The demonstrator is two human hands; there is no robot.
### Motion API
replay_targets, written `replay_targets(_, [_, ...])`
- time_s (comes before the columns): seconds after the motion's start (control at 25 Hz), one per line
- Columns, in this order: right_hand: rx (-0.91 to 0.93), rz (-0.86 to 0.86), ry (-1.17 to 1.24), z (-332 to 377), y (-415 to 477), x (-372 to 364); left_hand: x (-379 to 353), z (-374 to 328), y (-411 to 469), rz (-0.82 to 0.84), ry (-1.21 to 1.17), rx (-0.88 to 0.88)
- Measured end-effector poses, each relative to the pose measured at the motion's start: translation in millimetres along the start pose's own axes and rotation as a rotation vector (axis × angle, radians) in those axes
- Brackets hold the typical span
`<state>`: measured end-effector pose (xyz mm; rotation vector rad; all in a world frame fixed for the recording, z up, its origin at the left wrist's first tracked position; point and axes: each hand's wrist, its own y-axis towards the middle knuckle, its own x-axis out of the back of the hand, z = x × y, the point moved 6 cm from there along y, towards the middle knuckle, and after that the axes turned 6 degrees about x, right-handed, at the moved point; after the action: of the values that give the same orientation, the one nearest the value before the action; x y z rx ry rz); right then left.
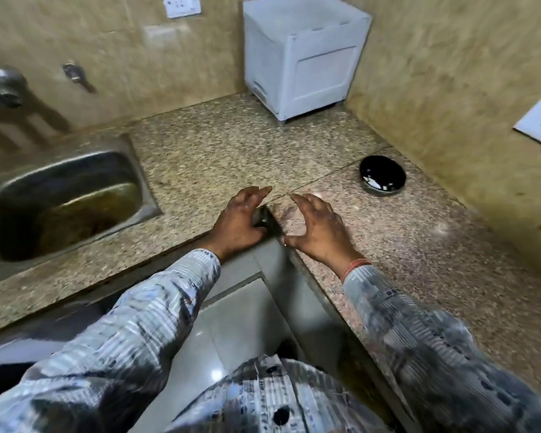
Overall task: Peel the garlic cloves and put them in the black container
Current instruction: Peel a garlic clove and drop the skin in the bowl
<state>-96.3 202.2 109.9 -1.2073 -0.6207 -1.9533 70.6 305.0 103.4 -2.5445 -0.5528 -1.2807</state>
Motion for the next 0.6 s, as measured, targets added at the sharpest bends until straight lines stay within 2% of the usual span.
replay_targets(0.32, [-0.217, -0.076, 0.113, -148, 3, 33, -90, -81, 104, 0.171, 0.006, -0.076])
replay_targets(0.6, [-0.384, -0.123, 0.201, -222, 7, 29, -133, -110, 147, 0.269, 0.035, -0.103])
